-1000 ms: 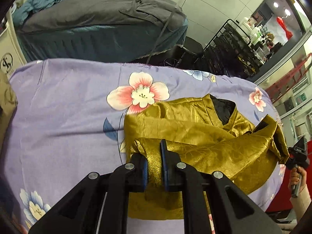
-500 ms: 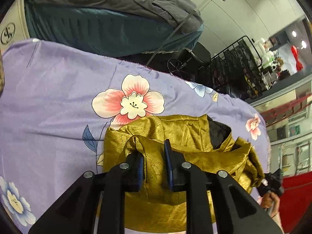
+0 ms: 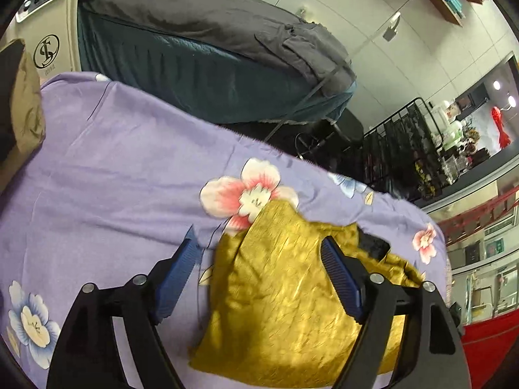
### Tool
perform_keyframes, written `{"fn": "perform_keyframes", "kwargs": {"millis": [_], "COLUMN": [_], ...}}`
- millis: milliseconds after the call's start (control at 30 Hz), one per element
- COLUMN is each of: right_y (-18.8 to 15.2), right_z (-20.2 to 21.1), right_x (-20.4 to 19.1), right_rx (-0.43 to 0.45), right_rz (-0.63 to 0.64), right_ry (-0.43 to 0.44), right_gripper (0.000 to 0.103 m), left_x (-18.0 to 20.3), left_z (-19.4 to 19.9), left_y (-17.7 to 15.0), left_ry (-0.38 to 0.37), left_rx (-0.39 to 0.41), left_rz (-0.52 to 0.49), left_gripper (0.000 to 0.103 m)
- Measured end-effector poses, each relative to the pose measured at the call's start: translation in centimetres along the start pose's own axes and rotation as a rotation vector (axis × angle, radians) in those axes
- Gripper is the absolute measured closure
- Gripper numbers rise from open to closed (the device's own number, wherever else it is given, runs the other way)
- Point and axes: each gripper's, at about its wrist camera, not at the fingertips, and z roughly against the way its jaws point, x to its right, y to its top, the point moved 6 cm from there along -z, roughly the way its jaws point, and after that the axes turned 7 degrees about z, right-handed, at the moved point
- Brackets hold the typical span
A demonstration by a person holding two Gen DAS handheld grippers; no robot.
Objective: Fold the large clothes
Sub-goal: 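Lift the hem with both grippers and fold it up toward the collar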
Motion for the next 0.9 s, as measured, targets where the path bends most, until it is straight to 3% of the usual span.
{"fn": "perform_keyframes", "kwargs": {"millis": [33, 100, 167, 267, 400, 600, 900], "right_y": [-0.1, -0.1, 0.0, 0.0, -0.5, -0.7, -4.0], "right_z": [0.0, 0.4, 1.4, 2.4, 4.0, 7.5, 4.9], "right_x": [0.1, -0.2, -0.9, -2.2, -3.2, -3.2, -2.2], "right_rx": [-0.003, 0.013, 0.043, 0.044, 0.057, 0.177, 0.053], "right_rz": [-0.027, -0.049, -0.031, 0.057, 0.221, 0.338, 0.569], "right_ry": [0.028, 0.076, 0.092, 0.074, -0.036, -0.13, -0.262], "right_gripper": [0.084, 0.056, 0.04, 0.038, 0.035, 0.03, 0.03], "left_x": [-0.5, -1.3, -2.0, -3.1, -4.2, -4.9, -3.9], "left_z": [-0.3, -0.7, -1.0, -1.1, -0.7, 0.1, -1.6], "left_y": [-1.1, -3.0, -4.4, -6.1, -7.3, -7.9, -7.6], "left_ry": [0.015, 0.04, 0.055, 0.068, 0.078, 0.09, 0.108], "left_rx": [-0.014, -0.043, -0.06, -0.067, -0.064, -0.056, -0.086], "left_rz": [-0.012, -0.024, -0.023, -0.013, 0.002, -0.004, -0.082], "left_gripper": [0.025, 0.025, 0.025, 0.025, 0.024, 0.024, 0.022]}}
